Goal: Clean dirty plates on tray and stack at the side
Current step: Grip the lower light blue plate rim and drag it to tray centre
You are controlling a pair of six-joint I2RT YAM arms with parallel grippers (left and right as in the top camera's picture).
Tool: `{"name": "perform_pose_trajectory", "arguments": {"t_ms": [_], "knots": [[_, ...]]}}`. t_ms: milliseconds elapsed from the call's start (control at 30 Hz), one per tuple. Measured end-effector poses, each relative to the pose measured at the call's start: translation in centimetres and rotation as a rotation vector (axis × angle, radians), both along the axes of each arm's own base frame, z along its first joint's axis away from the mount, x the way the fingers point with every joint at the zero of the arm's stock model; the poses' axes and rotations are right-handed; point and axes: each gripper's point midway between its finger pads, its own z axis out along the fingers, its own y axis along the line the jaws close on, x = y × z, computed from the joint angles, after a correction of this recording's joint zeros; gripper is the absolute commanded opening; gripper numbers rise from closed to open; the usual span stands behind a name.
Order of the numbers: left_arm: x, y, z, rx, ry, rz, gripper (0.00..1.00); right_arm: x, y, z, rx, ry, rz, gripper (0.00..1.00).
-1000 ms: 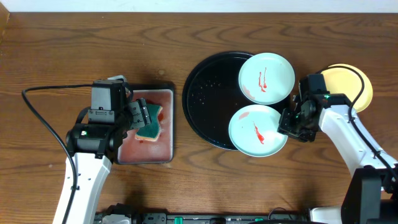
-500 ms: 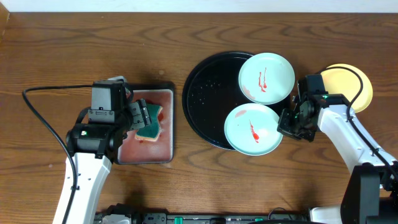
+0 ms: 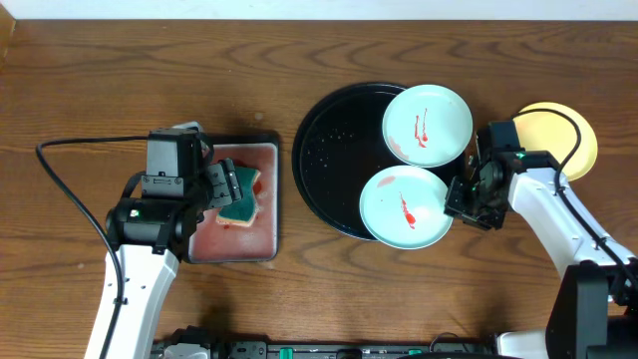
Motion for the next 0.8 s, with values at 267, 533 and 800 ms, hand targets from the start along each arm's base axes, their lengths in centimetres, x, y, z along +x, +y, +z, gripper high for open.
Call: {"name": "perform_pose_trajectory", "arguments": {"t_ms": [267,533,800], "knots": [[0.0,0.0,0.0,0.000,0.000,0.000,0.79,0.7,0.2,-0.3,0.003,-0.025,-0.004,0.34],[0.0,0.0,0.0,0.000,0.000,0.000,0.79,0.7,0.3,-1.8,0.000,0.015,-0.009,0.03],[0.0,0.0,0.0,0.000,0.000,0.000,0.79,1.0,1.1,-1.7,0.042,0.004,-0.016,0.01]]}}
